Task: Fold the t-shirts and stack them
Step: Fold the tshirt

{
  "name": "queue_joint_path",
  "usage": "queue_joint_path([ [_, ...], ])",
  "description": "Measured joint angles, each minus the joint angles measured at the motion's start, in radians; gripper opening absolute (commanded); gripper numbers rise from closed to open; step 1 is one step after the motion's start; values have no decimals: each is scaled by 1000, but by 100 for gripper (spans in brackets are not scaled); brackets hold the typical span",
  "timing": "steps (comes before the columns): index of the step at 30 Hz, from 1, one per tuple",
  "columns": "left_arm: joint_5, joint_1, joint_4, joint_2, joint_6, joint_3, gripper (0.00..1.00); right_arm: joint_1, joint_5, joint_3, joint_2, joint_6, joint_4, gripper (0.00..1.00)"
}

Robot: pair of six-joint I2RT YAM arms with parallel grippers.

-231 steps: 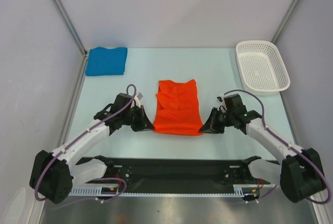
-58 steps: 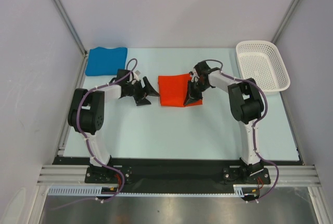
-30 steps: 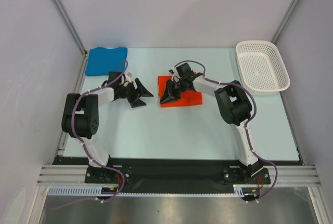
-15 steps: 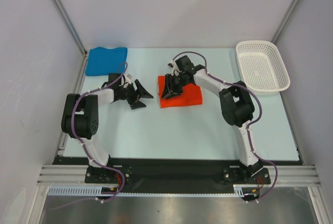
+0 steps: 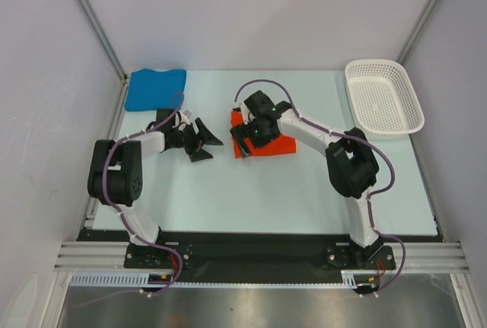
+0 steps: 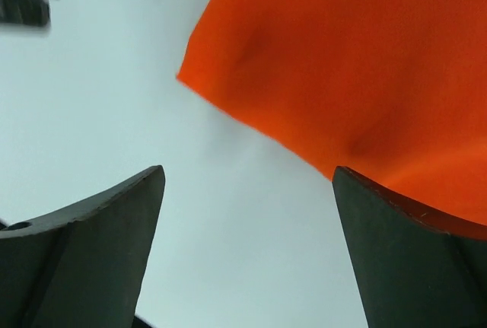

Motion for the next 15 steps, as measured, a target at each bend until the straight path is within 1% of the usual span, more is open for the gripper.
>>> queue_joint_path([
  [4,3,23,-13,-45,1,-18,77,92,148,-194,-137,-142,135,100],
  [5,3,30,-11,-57,0,-25,77,129,207,-279,-194,-196,222,100],
  [7,3,39,-2,-80,0,-40,77,186,278,-393,-266,-272,326,100],
  [9,4,43,23,-106,-4,-65,76,242,310,-510,-328,-365,448,100],
  [12,15,48,95,-138,-31,-124,77,306,340,-641,-360,-503,600,100],
  [13,19,50,119,-145,-40,-145,76,316,352,-670,-360,-540,639,100],
  [15,31,64,169,-156,-65,-197,76,331,395,-766,-360,-636,773,100],
])
